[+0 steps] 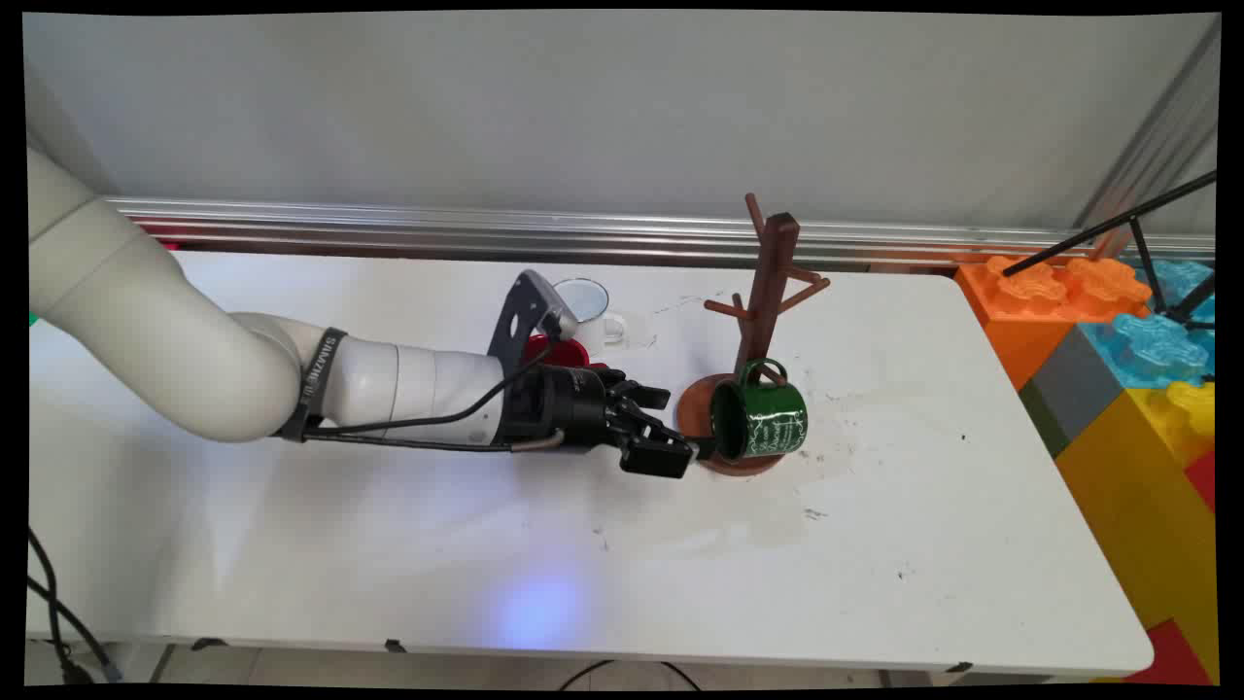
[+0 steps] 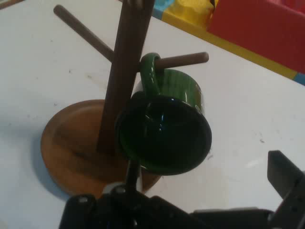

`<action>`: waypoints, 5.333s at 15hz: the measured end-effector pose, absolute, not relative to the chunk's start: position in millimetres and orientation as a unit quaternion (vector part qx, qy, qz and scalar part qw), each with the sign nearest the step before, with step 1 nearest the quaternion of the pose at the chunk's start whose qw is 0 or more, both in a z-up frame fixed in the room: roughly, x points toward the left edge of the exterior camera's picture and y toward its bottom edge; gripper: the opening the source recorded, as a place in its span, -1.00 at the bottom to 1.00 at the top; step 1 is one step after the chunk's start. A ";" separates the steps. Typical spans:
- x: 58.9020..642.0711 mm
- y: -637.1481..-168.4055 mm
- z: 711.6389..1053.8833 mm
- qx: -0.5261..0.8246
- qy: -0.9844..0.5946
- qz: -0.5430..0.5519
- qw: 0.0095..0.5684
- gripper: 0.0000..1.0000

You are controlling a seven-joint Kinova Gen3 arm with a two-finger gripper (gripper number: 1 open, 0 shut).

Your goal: Pick up the green mug from the rack, then place the picked object on the table

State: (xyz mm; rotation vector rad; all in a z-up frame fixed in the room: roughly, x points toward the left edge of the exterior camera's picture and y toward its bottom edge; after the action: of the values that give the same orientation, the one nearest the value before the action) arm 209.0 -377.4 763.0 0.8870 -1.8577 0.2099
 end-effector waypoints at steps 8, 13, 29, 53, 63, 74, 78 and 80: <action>197.6 -380.5 743.0 0.359 -0.764 0.080 0.531 1.00; 185.6 -390.7 730.0 0.353 -0.762 0.083 0.536 1.00; 158.0 -414.9 710.3 0.342 -0.758 0.075 0.550 -1.00; 150.4 -384.2 736.8 0.333 -0.752 0.047 0.566 -1.00; 159.4 -348.7 759.7 0.316 -0.759 0.029 0.568 -1.00; 186.5 -330.1 790.3 0.283 -0.792 0.038 0.539 -1.00; 193.3 -331.3 801.8 0.269 -0.806 0.043 0.525 -1.00; 197.2 -333.2 809.7 0.259 -0.815 0.048 0.516 -1.00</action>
State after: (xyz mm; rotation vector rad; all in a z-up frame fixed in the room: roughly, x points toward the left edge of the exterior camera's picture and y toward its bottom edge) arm 197.2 -333.2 809.7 0.6231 -1.9581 0.1145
